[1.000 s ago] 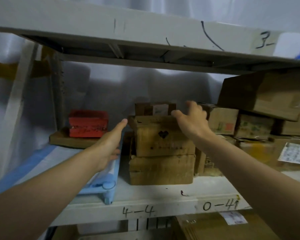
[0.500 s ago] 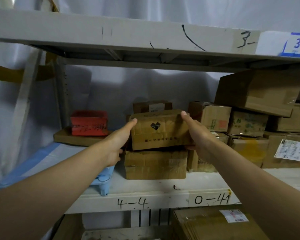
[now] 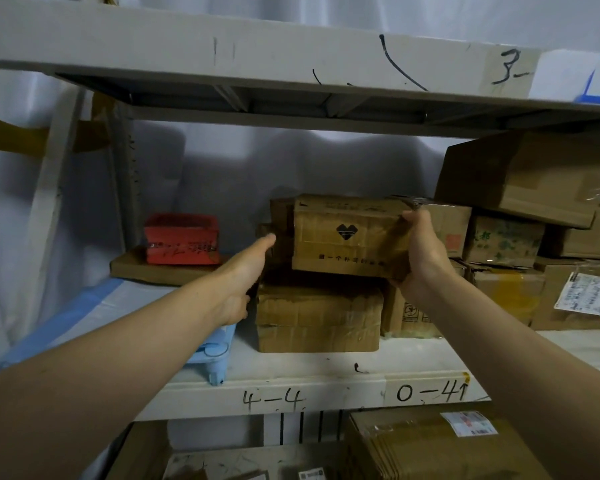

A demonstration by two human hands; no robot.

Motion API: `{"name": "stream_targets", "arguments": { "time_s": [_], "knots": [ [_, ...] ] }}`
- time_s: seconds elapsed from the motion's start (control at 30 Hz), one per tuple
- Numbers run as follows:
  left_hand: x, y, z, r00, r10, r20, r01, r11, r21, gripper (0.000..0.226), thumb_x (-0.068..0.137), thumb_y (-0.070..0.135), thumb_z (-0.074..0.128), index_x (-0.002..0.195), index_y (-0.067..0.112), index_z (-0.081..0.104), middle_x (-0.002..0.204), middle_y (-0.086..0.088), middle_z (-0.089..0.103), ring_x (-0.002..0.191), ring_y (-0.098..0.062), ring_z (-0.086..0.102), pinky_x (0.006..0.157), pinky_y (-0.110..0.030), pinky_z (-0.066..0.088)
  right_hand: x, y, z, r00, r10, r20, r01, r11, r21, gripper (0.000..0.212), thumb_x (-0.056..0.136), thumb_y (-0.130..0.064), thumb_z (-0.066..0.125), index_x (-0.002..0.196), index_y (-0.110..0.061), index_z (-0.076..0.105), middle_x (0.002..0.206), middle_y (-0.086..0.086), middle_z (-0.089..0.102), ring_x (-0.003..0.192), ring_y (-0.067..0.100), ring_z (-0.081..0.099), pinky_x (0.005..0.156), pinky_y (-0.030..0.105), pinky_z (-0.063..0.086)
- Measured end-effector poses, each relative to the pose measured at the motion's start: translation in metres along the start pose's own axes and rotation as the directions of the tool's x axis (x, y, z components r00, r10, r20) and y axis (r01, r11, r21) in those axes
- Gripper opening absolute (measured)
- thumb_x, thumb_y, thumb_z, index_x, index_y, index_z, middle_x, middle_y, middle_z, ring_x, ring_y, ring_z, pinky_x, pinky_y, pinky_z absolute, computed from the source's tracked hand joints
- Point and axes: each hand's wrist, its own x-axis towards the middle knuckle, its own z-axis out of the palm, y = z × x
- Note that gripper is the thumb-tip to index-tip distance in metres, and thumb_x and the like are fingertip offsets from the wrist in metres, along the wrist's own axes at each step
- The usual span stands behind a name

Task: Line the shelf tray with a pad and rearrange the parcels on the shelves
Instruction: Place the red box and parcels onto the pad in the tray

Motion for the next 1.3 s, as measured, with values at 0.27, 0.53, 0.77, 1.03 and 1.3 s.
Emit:
{"name": "stream_targets", "arguments": {
  "time_s": [0.27,0.53,0.77,1.03,1.3],
  "knots": [
    [0.028,-0.027,-0.002,0.994,-0.113,-0.003,0.113,0.993,0.019,0.099,0.062,0.067,0.065,0.150,0.029,0.039,0.156,-0.009,0.040,0.142,-0.031,0.037,0.117,-0.056,0.025,-0.004,0.006,-0.003,0.996,0.030,0.086,-0.035,0.998,0.052,0.031,0.100,-0.049,0.044,0.120,-0.027,0.053,0.112,0.008,0.063,0.107,0.034,0.057,0.104,0.065,0.041],
    [0.013,-0.033,0.009,0.990,-0.139,0.026,0.140,0.990,-0.007,0.056,0.092,0.058,0.056,0.130,0.017,0.059,0.117,-0.014,0.068,0.101,-0.031,0.066,0.098,-0.052,0.050,-0.009,0.013,0.001,0.995,0.013,0.094,-0.012,1.000,-0.009,0.026,0.100,-0.052,0.043,0.110,-0.031,0.054,0.115,0.006,0.063,0.109,0.033,0.058,0.107,0.063,0.038],
    [-0.002,-0.022,0.008,0.988,-0.147,0.049,0.148,0.989,-0.006,0.065,0.090,0.061,0.055,0.143,0.025,0.046,0.144,-0.012,0.052,0.125,-0.037,0.053,0.108,-0.067,0.029,-0.022,-0.002,-0.008,0.998,-0.025,0.060,0.024,0.999,0.023,0.028,0.099,-0.048,0.047,0.117,-0.028,0.056,0.110,0.004,0.060,0.106,0.032,0.055,0.100,0.066,0.040],
    [-0.033,-0.016,0.006,0.998,-0.060,-0.008,0.058,0.984,-0.167,0.031,0.086,0.041,0.065,0.108,0.019,0.061,0.101,-0.013,0.064,0.094,-0.032,0.063,0.076,-0.046,0.055,-0.038,-0.015,-0.020,0.998,-0.008,0.054,0.000,0.989,0.147,0.030,0.097,-0.048,0.048,0.116,-0.027,0.059,0.113,0.006,0.064,0.112,0.035,0.057,0.102,0.070,0.039],
    [-0.066,-0.004,-0.030,0.982,0.048,-0.184,-0.085,0.976,-0.201,0.023,0.084,0.041,0.065,0.095,0.021,0.060,0.101,-0.012,0.066,0.098,-0.033,0.063,0.082,-0.049,0.055,-0.056,-0.019,-0.009,0.986,0.005,0.168,-0.054,0.957,0.285,0.030,0.100,-0.048,0.047,0.120,-0.029,0.059,0.113,0.005,0.069,0.107,0.028,0.063,0.098,0.050,0.049]
  ]
}}
